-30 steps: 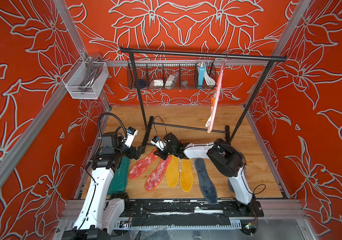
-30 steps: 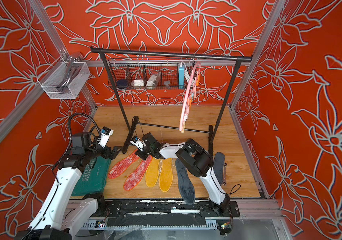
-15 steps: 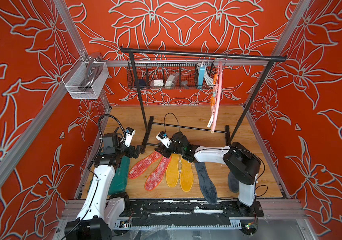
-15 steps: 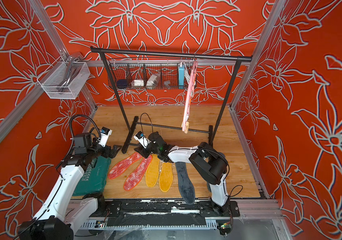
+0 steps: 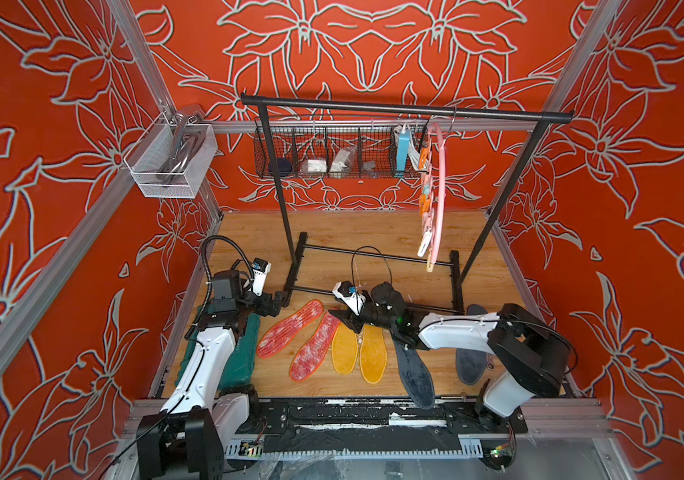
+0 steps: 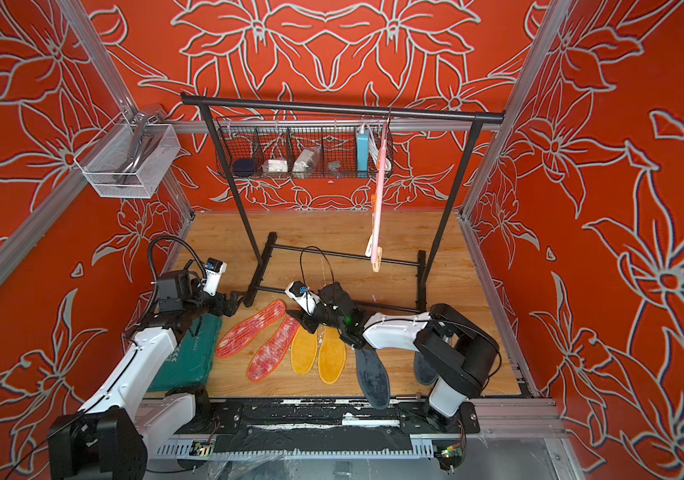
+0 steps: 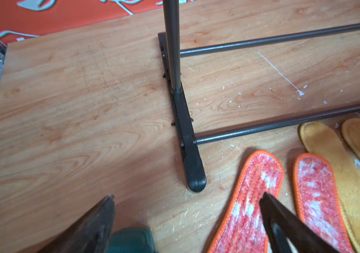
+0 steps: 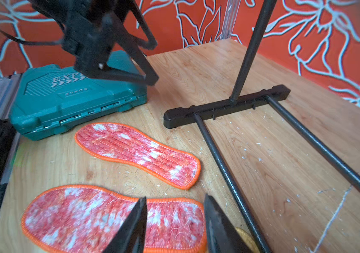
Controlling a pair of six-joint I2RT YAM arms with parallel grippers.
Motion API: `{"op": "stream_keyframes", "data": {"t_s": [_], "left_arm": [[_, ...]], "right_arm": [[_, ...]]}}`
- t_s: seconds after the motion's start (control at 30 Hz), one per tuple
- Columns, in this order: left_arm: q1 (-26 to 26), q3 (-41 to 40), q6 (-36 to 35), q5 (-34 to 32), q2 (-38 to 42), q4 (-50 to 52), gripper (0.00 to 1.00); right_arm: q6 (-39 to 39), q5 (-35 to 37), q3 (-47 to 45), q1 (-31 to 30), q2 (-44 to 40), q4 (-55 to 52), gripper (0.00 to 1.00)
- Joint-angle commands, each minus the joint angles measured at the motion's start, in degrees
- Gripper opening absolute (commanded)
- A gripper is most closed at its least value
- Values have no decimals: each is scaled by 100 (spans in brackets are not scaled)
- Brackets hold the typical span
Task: Take the shoe insoles off the hanger
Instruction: Place the insole at the center of the board, then reset both arms
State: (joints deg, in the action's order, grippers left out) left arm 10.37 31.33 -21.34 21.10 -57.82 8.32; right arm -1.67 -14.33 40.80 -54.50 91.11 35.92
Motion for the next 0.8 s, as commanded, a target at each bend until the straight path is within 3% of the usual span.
{"op": "stream_keyframes", "data": {"t_s": [0.0,0.3,0.43,0.47,0.5,0.67,0.77], "left_arm": [[28,-191,208,127,-45,-774,98],[11,-597,501,1119,-48,-1866,98],[-85,-807,740,1182,-289,-2454,98],[-134,-862,768,1145,-380,-2581,98],[-197,-907,844,1040,-503,-2698,98],[-534,-1133,1036,585,-1101,-3498,98],[-757,-1016,1051,233,-1254,-3483,98]], "right_arm": [[-413,375,-403,-49,-356,185,46],[-927,927,-1541,-46,-1524,337,50],[-1172,1245,-1941,-52,-2148,266,67],[-1186,1319,-2031,-49,-2299,243,87],[-1212,1416,-2118,-45,-2466,221,100],[-1357,1912,-2387,-43,-3209,-76,100],[-1497,2191,-2455,2,-3446,-287,99]]}}
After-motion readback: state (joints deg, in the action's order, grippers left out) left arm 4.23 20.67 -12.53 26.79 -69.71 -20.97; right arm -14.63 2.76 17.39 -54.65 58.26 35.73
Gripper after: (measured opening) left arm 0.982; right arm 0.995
